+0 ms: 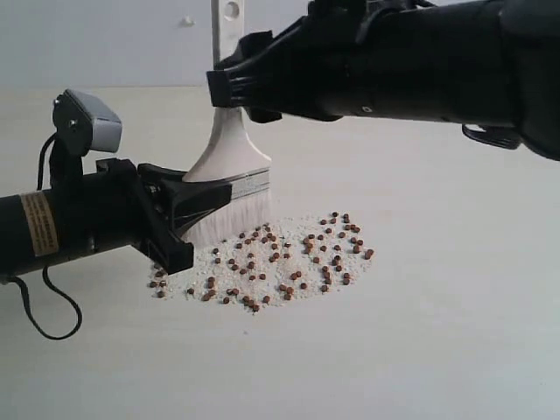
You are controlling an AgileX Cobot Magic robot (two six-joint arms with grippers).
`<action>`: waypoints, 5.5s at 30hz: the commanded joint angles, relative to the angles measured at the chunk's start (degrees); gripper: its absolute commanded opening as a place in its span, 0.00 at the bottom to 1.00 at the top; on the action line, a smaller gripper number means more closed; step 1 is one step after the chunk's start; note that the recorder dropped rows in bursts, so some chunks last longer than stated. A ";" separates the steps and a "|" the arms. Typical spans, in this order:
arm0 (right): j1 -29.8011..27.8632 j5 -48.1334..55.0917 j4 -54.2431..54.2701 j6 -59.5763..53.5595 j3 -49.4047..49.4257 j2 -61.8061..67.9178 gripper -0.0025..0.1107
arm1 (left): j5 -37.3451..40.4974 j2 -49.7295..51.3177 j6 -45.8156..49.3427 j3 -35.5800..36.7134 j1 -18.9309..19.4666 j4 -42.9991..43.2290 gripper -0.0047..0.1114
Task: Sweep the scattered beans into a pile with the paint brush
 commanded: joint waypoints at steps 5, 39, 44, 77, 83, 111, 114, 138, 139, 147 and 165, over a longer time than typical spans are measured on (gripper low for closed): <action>0.01 -6.57 -0.23 -0.38 9.18 -7.58 0.53 | 3.38 -1.54 -1.44 -0.19 -0.19 -3.47 0.04; 0.01 -10.13 -27.93 31.77 10.75 -4.34 0.52 | 23.63 -2.23 10.08 -2.10 -5.26 -22.29 0.04; 0.01 -10.61 -43.78 46.47 6.60 2.94 0.59 | 23.95 -2.23 12.31 -2.10 -5.26 -24.71 0.04; -11.26 11.75 -53.18 29.35 3.23 -3.60 0.58 | -18.14 -1.98 -34.85 -5.68 19.95 42.59 0.04; -11.26 11.33 -52.43 27.91 3.23 -2.66 0.51 | -18.47 -1.60 -34.72 -5.68 19.95 45.04 0.04; -6.55 8.05 -28.08 26.88 -2.48 5.48 0.57 | -3.09 5.15 -29.61 -7.04 13.46 31.24 0.04; -6.55 4.27 -26.66 29.73 -2.48 6.07 0.57 | -1.56 5.15 -29.61 -7.04 13.46 29.42 0.04; -8.96 23.00 -14.27 -3.94 -7.56 5.55 0.45 | -18.47 8.40 -30.70 -7.04 24.45 43.23 0.04; -8.96 23.29 -13.94 -2.74 -7.56 5.41 0.45 | -18.47 8.49 -30.61 -7.04 24.45 43.10 0.04; -13.10 27.30 -18.44 -11.94 -7.56 4.78 0.38 | -18.47 8.49 -30.24 -7.04 24.45 44.44 0.04; -31.44 68.54 16.15 -36.52 -7.45 21.81 0.02 | -18.47 8.49 -31.47 -7.04 24.45 45.43 0.04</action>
